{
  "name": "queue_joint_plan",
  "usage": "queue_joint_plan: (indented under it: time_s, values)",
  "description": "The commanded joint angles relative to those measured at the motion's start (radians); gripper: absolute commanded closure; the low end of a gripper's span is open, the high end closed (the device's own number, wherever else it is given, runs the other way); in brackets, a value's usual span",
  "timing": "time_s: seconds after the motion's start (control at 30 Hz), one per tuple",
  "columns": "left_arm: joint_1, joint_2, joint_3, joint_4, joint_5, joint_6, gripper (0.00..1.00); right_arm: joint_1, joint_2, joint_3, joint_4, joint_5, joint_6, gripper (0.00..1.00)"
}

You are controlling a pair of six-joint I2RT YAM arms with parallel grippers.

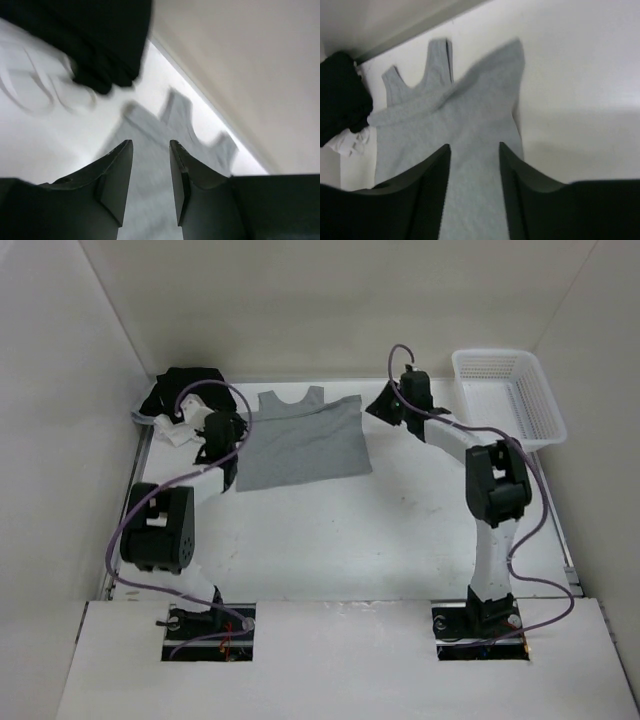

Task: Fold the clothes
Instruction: Fold the tank top

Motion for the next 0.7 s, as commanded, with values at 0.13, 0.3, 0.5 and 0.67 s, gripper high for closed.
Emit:
queue_joint_plan:
  time_s: [0.13, 0.3, 0.5, 0.67]
  values:
    - [-0.195, -0.413, -0.425, 0.033, -0.105, 0.019, 0.66, 0.058, -0.387, -0.526, 0.231, 0.059, 0.033, 0.95]
    - [-0.117, -0.578, -0.586, -0.135, -0.015, -0.057, 0.64, 0.073, -0.47, -0.72, 0.286, 0.056, 0.039, 0.8]
    - [-0.014, -0.489, -0.614, -0.118, 0.154, -0.113, 0.61, 0.07, -0.45, -0.772, 0.299, 0.007, 0.057, 0.58]
    - [-0.004, -0.383, -0.583, -0.086, 0.205, -0.138, 0.59, 0.064, -0.421, -0.778, 0.318, 0.002, 0.079, 0.51]
